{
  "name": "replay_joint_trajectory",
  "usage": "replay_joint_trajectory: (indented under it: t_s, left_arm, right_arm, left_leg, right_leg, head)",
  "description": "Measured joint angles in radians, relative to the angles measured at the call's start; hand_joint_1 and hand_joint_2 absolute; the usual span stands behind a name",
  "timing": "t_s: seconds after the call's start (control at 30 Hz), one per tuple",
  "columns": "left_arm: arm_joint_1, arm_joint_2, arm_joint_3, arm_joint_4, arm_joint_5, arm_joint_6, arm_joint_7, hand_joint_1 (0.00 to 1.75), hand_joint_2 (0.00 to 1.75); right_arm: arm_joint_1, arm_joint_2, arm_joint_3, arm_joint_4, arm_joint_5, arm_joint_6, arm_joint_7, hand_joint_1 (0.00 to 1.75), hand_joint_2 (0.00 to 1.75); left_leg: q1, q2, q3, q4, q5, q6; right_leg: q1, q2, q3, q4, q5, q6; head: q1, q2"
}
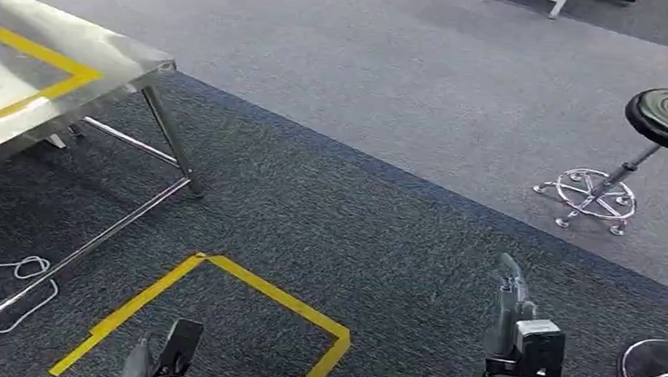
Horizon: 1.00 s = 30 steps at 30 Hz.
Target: Take the parts from the cabinet and place them on the table.
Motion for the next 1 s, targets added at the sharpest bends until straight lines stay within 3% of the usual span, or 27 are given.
replay_joint_trajectory:
  t_s: [0.03, 0.07, 0.1, 0.13, 0.17, 0.2, 0.27, 0.3, 0.33, 0.37, 0.43, 0.47, 0.5, 0.53, 0.57, 0.63, 0.67, 0.7, 0.77, 0.83, 0.87, 0.97, 1.0]
  left_arm:
    - [0.000, 0.000, 0.000, 0.000, 0.000, 0.000, 0.000, 0.00, 0.00]
    - [0.000, 0.000, 0.000, 0.000, 0.000, 0.000, 0.000, 0.00, 0.00]
    - [-0.001, -0.001, 0.000, 0.000, 0.000, 0.000, 0.001, 0.00, 0.00]
    - [-0.001, -0.001, 0.000, 0.000, 0.000, 0.000, 0.002, 0.00, 0.00]
    - [-0.002, -0.001, 0.000, 0.000, 0.000, 0.000, 0.003, 0.00, 0.00]
    - [-0.002, 0.000, 0.000, 0.000, 0.000, 0.000, 0.004, 0.00, 0.00]
    - [-0.001, -0.001, 0.000, 0.000, 0.000, -0.002, 0.004, 0.00, 0.00]
    - [-0.002, -0.001, 0.000, 0.000, 0.000, -0.003, 0.004, 0.00, 0.00]
    - [-0.002, -0.001, 0.000, 0.000, 0.000, -0.003, 0.004, 0.00, 0.00]
    - [-0.003, -0.001, 0.000, 0.000, 0.000, -0.003, 0.004, 0.00, 0.00]
    - [-0.001, 0.000, 0.000, 0.000, 0.000, -0.003, 0.004, 0.00, 0.00]
    - [0.001, 0.000, 0.000, 0.000, 0.000, -0.003, 0.004, 0.00, 0.00]
    - [0.003, 0.000, 0.000, 0.000, 0.000, -0.003, 0.004, 0.00, 0.00]
    - [0.004, 0.001, 0.000, 0.000, 0.000, -0.003, 0.004, 0.00, 0.00]
    - [0.004, 0.001, 0.000, 0.000, 0.000, -0.003, 0.004, 0.00, 0.00]
    - [0.002, 0.002, 0.000, 0.000, 0.000, -0.003, 0.004, 0.00, 0.00]
    - [0.001, 0.002, 0.000, 0.000, 0.000, -0.003, 0.004, 0.00, 0.00]
    - [-0.002, 0.002, 0.000, 0.000, 0.000, -0.003, 0.004, 0.00, 0.00]
    - [-0.001, 0.002, 0.000, 0.000, 0.000, -0.003, 0.005, 0.00, 0.00]
    - [-0.001, -0.001, 0.000, 0.000, 0.000, -0.003, 0.007, 0.00, 0.00]
    - [-0.002, -0.002, 0.000, 0.000, -0.001, -0.003, 0.007, 0.00, 0.00]
    - [0.000, -0.005, -0.001, 0.000, -0.005, -0.005, 0.010, 0.00, 0.00]
    - [0.001, -0.003, -0.001, 0.000, -0.006, -0.005, 0.012, 0.00, 0.00]
  right_arm:
    - [-0.001, 0.000, -0.003, 0.000, 0.000, 0.000, 0.000, 0.00, 0.00]
    - [-0.003, 0.000, -0.006, 0.000, 0.000, 0.001, -0.001, 0.00, 0.00]
    - [-0.004, 0.000, -0.009, 0.000, 0.000, 0.003, -0.002, 0.00, 0.00]
    - [-0.005, 0.000, -0.010, 0.000, 0.000, 0.003, -0.003, 0.00, 0.00]
    - [-0.008, 0.000, -0.010, 0.000, 0.000, 0.004, -0.003, 0.00, 0.00]
    - [-0.009, 0.000, -0.010, 0.000, 0.000, 0.004, -0.004, 0.00, 0.00]
    - [-0.004, 0.000, -0.014, 0.000, 0.000, 0.004, -0.005, 0.00, 0.00]
    - [-0.004, 0.000, -0.015, 0.000, 0.000, 0.004, -0.005, 0.00, 0.00]
    - [-0.005, 0.000, -0.017, -0.002, 0.000, 0.004, -0.005, 0.00, 0.00]
    - [-0.008, 0.000, -0.019, -0.002, -0.001, 0.003, -0.006, 0.00, 0.00]
    - [-0.007, 0.000, -0.019, -0.002, 0.000, 0.004, -0.006, 0.00, 0.00]
    - [-0.005, 0.000, -0.019, -0.002, 0.000, 0.004, -0.006, 0.00, 0.00]
    - [-0.004, 0.000, -0.019, -0.002, 0.000, 0.004, -0.006, 0.00, 0.00]
    - [-0.003, 0.000, -0.020, -0.002, 0.000, 0.004, -0.006, 0.00, 0.00]
    - [-0.003, 0.000, -0.020, -0.002, 0.000, 0.004, -0.006, 0.00, 0.00]
    - [-0.004, 0.000, -0.021, -0.002, 0.000, 0.004, -0.006, 0.00, 0.00]
    - [-0.004, 0.000, -0.021, -0.002, 0.000, 0.004, -0.006, 0.00, 0.00]
    - [-0.005, 0.000, -0.022, -0.002, 0.000, 0.004, -0.006, 0.00, 0.00]
    - [-0.004, 0.000, -0.024, -0.002, 0.000, 0.004, -0.006, 0.00, 0.00]
    - [-0.002, 0.000, -0.025, -0.002, 0.000, 0.005, -0.006, 0.00, 0.00]
    - [-0.002, 0.000, -0.027, -0.002, 0.000, 0.005, -0.006, 0.00, 0.00]
    - [0.001, 0.000, -0.028, -0.002, 0.000, 0.005, -0.006, 0.00, 0.00]
    - [0.003, 0.000, -0.029, -0.002, 0.000, 0.005, -0.005, 0.00, 0.00]
  left_leg:
    - [0.000, 0.004, 0.001, 0.000, 0.000, 0.000]
    - [0.000, 0.007, 0.002, 0.000, -0.001, -0.001]
    - [0.000, 0.009, 0.005, 0.000, -0.002, -0.003]
    - [-0.002, 0.012, 0.007, 0.001, -0.005, -0.008]
    - [-0.010, 0.013, 0.003, 0.006, -0.007, -0.013]
    - [-0.010, 0.015, 0.002, 0.006, -0.004, -0.019]
    - [-0.006, 0.022, 0.002, 0.004, -0.001, -0.026]
    - [-0.006, 0.025, 0.004, 0.006, -0.005, -0.033]
    - [-0.004, 0.017, 0.002, 0.018, -0.019, -0.040]
    - [-0.003, 0.009, -0.016, 0.058, -0.050, -0.044]
    - [-0.001, 0.003, -0.089, 0.219, -0.131, -0.050]
    - [-0.001, 0.002, -0.123, 0.286, -0.153, -0.051]
    - [-0.001, 0.002, -0.140, 0.318, -0.155, -0.051]
    - [-0.001, 0.002, -0.134, 0.303, -0.131, -0.048]
    - [-0.001, 0.001, -0.108, 0.247, -0.088, -0.044]
    - [-0.001, -0.012, -0.024, 0.080, 0.000, -0.032]
    - [-0.003, -0.032, -0.002, 0.034, 0.001, -0.025]
    - [-0.002, -0.030, 0.007, 0.006, -0.011, -0.024]
    - [-0.007, -0.027, 0.003, 0.011, -0.011, -0.022]
    - [0.001, -0.017, 0.009, -0.008, 0.000, -0.010]
    - [0.001, -0.012, 0.010, -0.008, 0.001, -0.004]
    - [-0.002, 0.001, 0.008, -0.007, -0.001, -0.001]
    - [-0.002, 0.007, 0.008, -0.007, -0.001, -0.001]
  right_leg:
    - [0.000, -0.001, 0.017, -0.036, 0.031, 0.001]
    - [-0.001, -0.004, 0.053, -0.109, 0.073, 0.000]
    - [-0.001, -0.015, 0.106, -0.210, 0.118, -0.002]
    - [-0.001, -0.039, 0.152, -0.299, 0.139, -0.003]
    - [0.007, -0.043, 0.168, -0.320, 0.127, -0.008]
    - [0.005, -0.035, 0.164, -0.317, 0.131, -0.018]
    - [0.010, -0.028, 0.160, -0.314, 0.131, -0.028]
    - [0.007, -0.025, 0.163, -0.321, 0.137, -0.037]
    - [0.003, -0.022, 0.167, -0.324, 0.140, -0.043]
    - [0.002, -0.017, 0.167, -0.324, 0.141, -0.049]
    - [0.004, -0.009, 0.165, -0.324, 0.141, -0.054]
    - [0.005, -0.005, 0.164, -0.324, 0.141, -0.055]
    - [0.006, 0.001, 0.164, -0.324, 0.141, -0.055]
    - [0.007, 0.006, 0.165, -0.324, 0.141, -0.055]
    - [0.008, 0.012, 0.165, -0.323, 0.141, -0.055]
    - [0.009, 0.022, 0.169, -0.322, 0.140, -0.054]
    - [0.011, 0.025, 0.166, -0.321, 0.139, -0.051]
    - [0.014, 0.032, 0.158, -0.315, 0.140, -0.043]
    - [0.008, 0.034, 0.153, -0.318, 0.144, -0.034]
    - [0.010, 0.035, 0.142, -0.314, 0.138, -0.021]
    - [0.011, 0.020, 0.131, -0.285, 0.112, -0.018]
    - [0.007, 0.004, 0.028, -0.069, 0.015, -0.011]
    - [0.006, 0.001, 0.002, -0.020, 0.006, -0.008]
  head:
    - [0.001, 0.000]
    - [0.000, 0.000]
    - [0.000, 0.000]
    - [0.001, 0.000]
    - [0.002, 0.000]
    - [-0.006, 0.000]
    - [-0.006, 0.000]
    - [-0.005, 0.000]
    - [-0.006, 0.000]
    - [-0.013, 0.000]
    - [-0.015, 0.000]
    - [-0.015, 0.000]
    - [-0.015, 0.000]
    - [-0.015, 0.000]
    - [-0.015, 0.000]
    - [-0.015, 0.000]
    - [-0.014, 0.000]
    - [-0.013, 0.000]
    - [-0.014, 0.000]
    - [-0.014, 0.000]
    - [-0.008, 0.000]
    - [-0.005, 0.000]
    - [-0.003, 0.000]
